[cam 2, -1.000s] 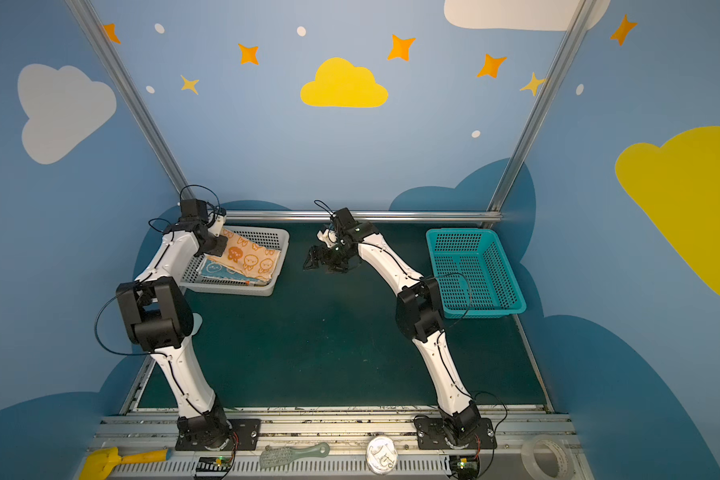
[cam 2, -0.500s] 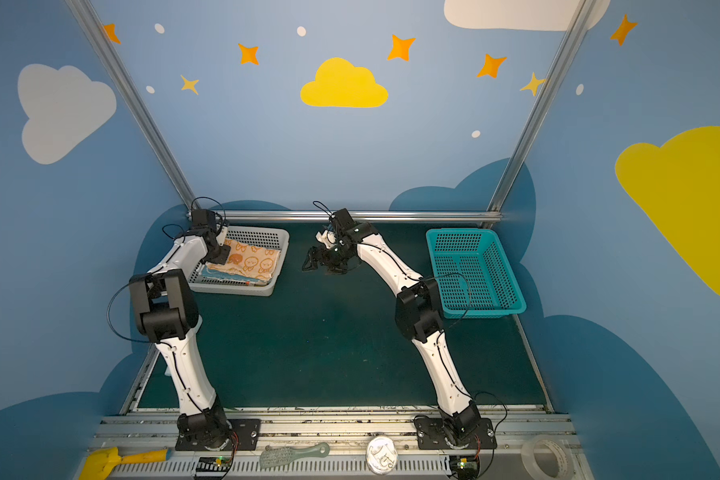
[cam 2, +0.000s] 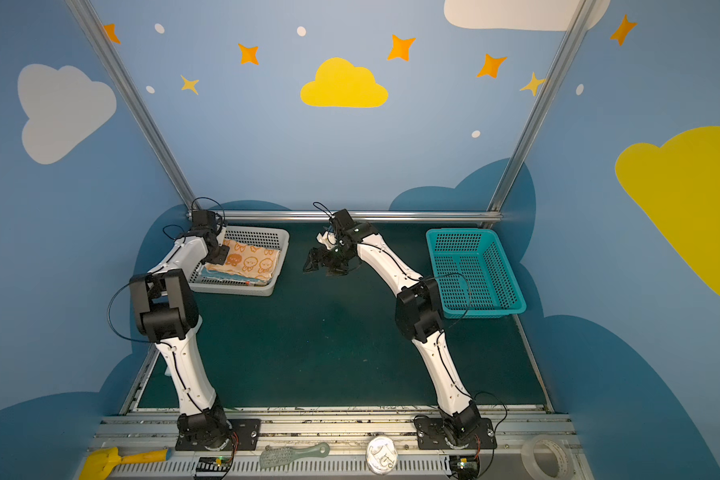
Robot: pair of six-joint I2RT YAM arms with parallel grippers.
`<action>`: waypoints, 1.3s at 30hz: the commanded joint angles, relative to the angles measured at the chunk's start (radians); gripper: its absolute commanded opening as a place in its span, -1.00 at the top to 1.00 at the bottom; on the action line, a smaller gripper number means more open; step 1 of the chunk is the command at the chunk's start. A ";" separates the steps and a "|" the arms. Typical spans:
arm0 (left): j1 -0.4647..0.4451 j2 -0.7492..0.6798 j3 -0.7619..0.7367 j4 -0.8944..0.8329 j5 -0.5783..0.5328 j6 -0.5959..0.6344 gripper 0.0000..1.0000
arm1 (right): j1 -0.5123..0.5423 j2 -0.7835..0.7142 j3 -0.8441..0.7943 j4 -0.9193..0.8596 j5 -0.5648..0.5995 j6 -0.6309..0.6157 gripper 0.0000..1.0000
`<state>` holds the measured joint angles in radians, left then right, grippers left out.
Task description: Fold and stack the towels
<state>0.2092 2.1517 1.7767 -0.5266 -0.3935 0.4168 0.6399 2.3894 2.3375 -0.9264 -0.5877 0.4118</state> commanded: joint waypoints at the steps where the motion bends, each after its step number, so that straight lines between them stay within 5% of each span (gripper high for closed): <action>1: 0.002 -0.043 -0.016 0.028 -0.050 -0.016 -0.62 | 0.002 -0.078 0.008 -0.050 0.035 -0.032 -0.79; 2: 0.002 -0.063 -0.019 0.034 -0.050 -0.020 -0.98 | 0.000 -0.091 0.007 -0.060 0.049 -0.042 -0.79; 7: -0.016 -0.157 -0.007 0.030 -0.061 -0.033 -0.99 | -0.028 -0.169 0.002 -0.154 0.152 -0.075 -0.79; 12: -0.108 -0.292 -0.043 0.085 -0.061 -0.008 -0.99 | -0.113 -0.291 -0.077 -0.275 0.406 -0.075 -0.78; 19: -0.452 -0.468 -0.218 0.345 -0.015 0.086 -0.99 | -0.332 -0.466 -0.359 -0.288 0.711 -0.037 -0.79; 23: -0.645 -0.469 -0.242 0.392 0.045 0.032 -0.99 | -0.406 -0.474 -0.480 -0.275 0.825 -0.041 -0.78; 32: -0.883 -0.406 -0.287 0.462 0.093 -0.054 -0.99 | -0.489 -0.372 -0.536 -0.262 0.826 -0.053 -0.68; 39: -0.904 -0.440 -0.394 0.478 0.068 -0.079 -0.99 | -0.487 -0.308 -0.521 -0.225 0.800 -0.068 -0.22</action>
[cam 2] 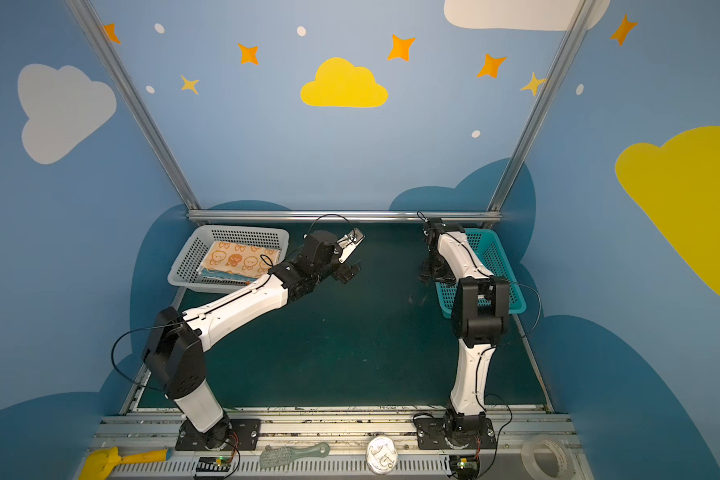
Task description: Fold and stack the towels
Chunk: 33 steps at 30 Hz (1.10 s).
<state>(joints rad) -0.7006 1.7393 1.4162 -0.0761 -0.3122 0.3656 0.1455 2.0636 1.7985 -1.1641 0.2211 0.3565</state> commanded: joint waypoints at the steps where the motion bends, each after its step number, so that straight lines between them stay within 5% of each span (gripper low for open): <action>1: 0.007 -0.033 -0.048 0.030 -0.021 -0.026 -0.99 | 0.008 0.029 0.025 0.011 -0.008 -0.018 -0.15; 6: 0.006 -0.055 -0.093 0.025 -0.033 -0.028 -0.99 | 0.021 0.063 0.055 0.007 -0.021 -0.029 0.36; 15: 0.006 -0.095 -0.137 0.015 -0.037 -0.081 -0.99 | 0.157 0.112 0.176 -0.021 -0.054 -0.022 0.99; 21: 0.016 -0.182 -0.224 0.011 -0.074 -0.088 -0.99 | 0.313 0.250 0.464 -0.123 -0.099 0.031 1.00; 25: 0.043 -0.247 -0.288 0.006 -0.081 -0.108 -0.99 | 0.380 0.356 0.678 -0.146 -0.253 0.134 1.00; 33: 0.094 -0.350 -0.368 -0.008 -0.061 -0.169 -0.99 | 0.433 0.416 0.662 0.140 -0.472 0.293 1.00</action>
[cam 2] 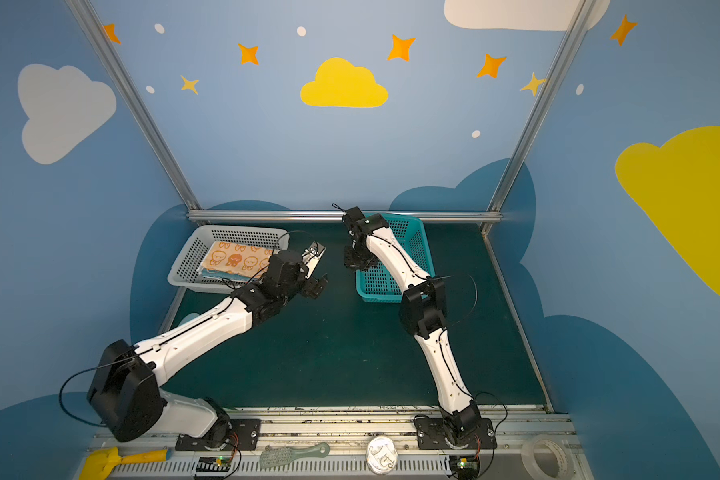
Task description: Fold and stack the towels
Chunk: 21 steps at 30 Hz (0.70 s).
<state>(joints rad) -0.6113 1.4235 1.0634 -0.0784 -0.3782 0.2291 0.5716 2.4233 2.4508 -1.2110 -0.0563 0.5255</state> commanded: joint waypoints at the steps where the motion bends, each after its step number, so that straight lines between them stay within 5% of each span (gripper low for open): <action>1: 0.008 -0.040 -0.023 -0.001 0.007 -0.029 -0.99 | 0.014 0.065 0.011 0.219 -0.221 0.132 1.00; 6: 0.019 -0.043 -0.033 -0.003 -0.018 0.004 -0.99 | 0.047 0.114 0.067 0.290 -0.249 0.140 0.98; 9: 0.019 -0.041 -0.034 -0.001 -0.021 0.004 -0.99 | 0.054 0.131 0.117 0.273 -0.257 0.127 0.76; 17: 0.022 -0.050 -0.048 -0.001 -0.032 -0.013 -0.99 | 0.039 -0.019 0.054 0.240 -0.208 0.037 -0.64; 21: 0.048 -0.101 -0.089 -0.001 -0.044 -0.042 -0.99 | 0.012 -0.156 -0.017 0.217 -0.157 -0.035 -0.78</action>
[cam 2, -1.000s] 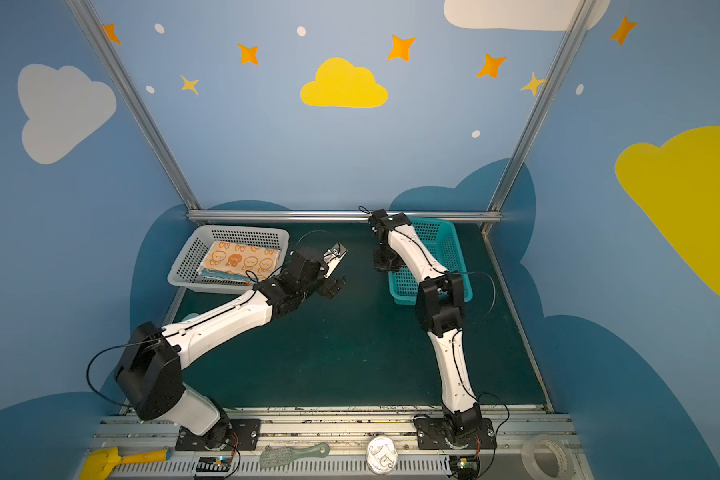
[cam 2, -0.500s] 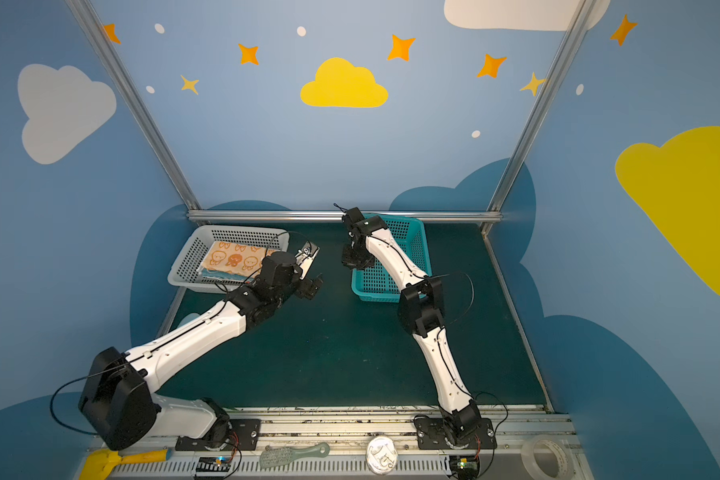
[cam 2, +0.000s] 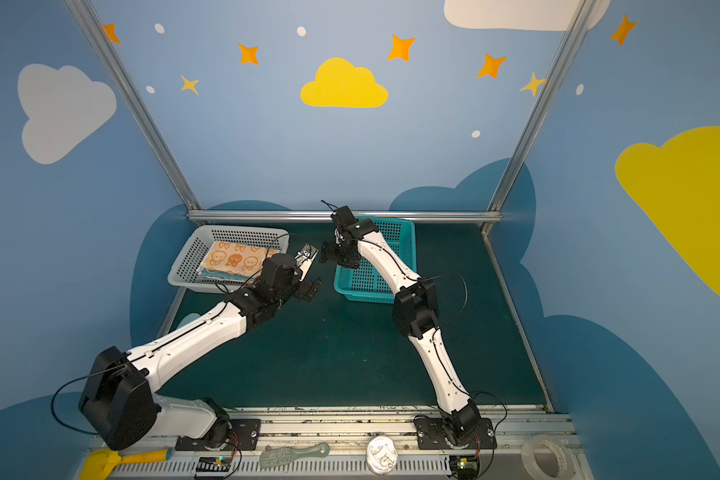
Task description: Fold and stack the towels
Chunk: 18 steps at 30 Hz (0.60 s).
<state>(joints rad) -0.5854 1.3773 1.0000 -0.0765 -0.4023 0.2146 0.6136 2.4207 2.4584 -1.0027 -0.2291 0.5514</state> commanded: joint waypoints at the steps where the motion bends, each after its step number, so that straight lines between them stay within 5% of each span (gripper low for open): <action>1: 0.034 -0.073 -0.038 -0.006 -0.021 -0.038 -0.99 | -0.040 -0.188 -0.050 0.002 0.023 -0.080 -0.78; 5: 0.093 -0.158 -0.104 -0.004 -0.053 -0.074 -0.99 | -0.119 -0.368 -0.199 -0.064 0.109 -0.099 -0.78; 10: 0.260 -0.245 -0.211 0.001 -0.071 -0.217 -0.99 | -0.244 -0.625 -0.553 -0.026 0.363 -0.144 -0.78; 18: 0.449 -0.204 -0.401 0.217 -0.047 -0.283 -0.99 | -0.382 -1.099 -1.333 0.460 0.678 -0.210 -0.79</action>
<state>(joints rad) -0.1638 1.1374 0.6216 0.0429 -0.4522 -0.0216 0.2375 1.4265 1.2995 -0.7715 0.2779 0.3935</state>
